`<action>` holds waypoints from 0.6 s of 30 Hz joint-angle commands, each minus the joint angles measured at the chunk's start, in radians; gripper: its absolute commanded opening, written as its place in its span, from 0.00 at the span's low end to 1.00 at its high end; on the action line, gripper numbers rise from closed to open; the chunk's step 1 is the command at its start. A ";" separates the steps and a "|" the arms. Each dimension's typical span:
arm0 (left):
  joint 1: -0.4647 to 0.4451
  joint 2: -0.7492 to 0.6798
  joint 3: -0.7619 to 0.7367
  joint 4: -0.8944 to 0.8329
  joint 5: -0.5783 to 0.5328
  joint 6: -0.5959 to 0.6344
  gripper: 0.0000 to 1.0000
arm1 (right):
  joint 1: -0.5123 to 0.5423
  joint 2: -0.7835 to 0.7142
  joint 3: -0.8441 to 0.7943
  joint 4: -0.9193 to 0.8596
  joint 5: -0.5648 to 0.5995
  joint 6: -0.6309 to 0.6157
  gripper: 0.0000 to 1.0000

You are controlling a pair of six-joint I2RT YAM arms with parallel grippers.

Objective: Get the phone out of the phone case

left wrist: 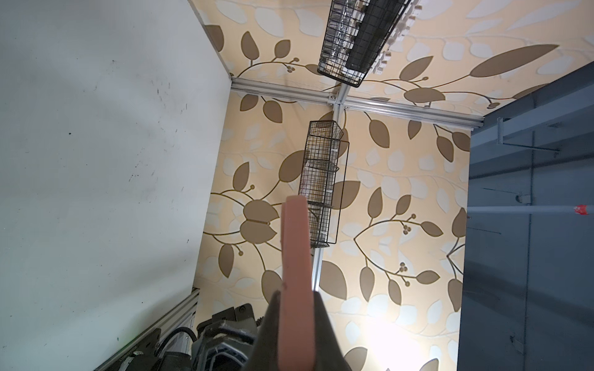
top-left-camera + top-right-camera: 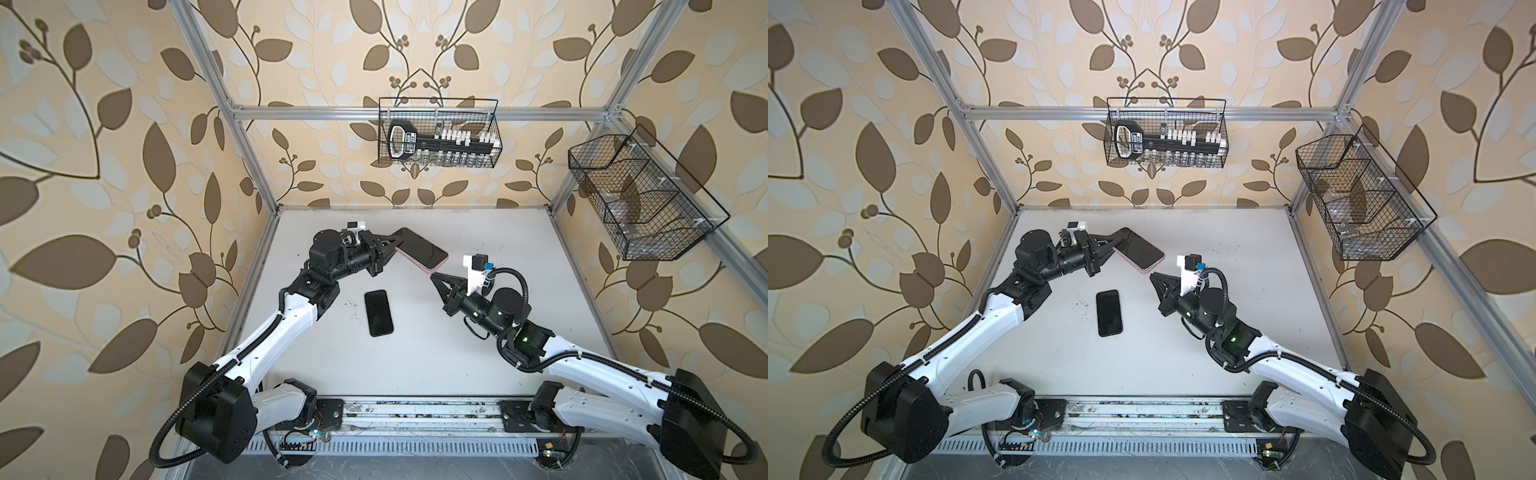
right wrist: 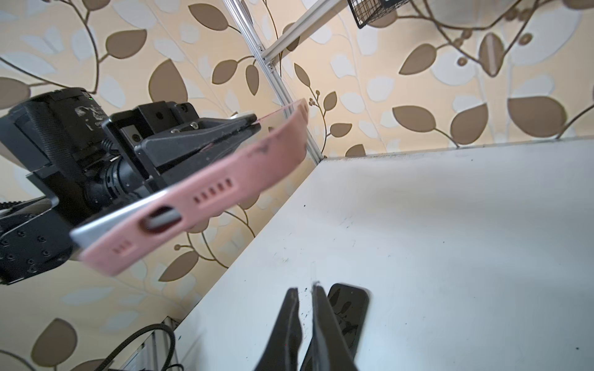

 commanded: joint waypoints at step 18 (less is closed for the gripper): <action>0.092 0.205 0.643 -0.946 0.483 1.334 0.00 | -0.170 -0.121 0.429 -0.759 -0.752 -0.255 0.71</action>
